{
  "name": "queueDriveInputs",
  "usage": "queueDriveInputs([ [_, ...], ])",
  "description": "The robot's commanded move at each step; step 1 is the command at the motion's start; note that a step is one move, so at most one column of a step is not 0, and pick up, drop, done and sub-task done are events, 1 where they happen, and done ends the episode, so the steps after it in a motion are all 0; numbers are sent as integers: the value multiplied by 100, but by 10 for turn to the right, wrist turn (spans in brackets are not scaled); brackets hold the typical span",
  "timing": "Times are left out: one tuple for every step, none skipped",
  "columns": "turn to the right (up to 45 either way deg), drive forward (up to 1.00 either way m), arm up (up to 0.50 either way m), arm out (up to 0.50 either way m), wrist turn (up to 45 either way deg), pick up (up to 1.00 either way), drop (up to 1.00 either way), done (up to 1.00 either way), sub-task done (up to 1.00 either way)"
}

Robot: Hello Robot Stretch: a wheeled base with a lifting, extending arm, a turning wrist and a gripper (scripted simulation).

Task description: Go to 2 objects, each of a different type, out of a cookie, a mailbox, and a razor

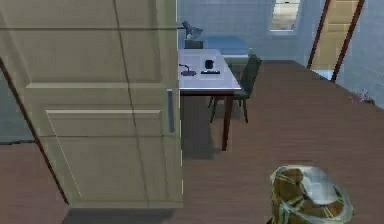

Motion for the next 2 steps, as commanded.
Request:
queueDriveInputs([
  [450, 0, 0, 0, 0, 0, 0, 0, 0],
  [390, 0, 0, 0, 0, 0, 0, 0, 0],
])
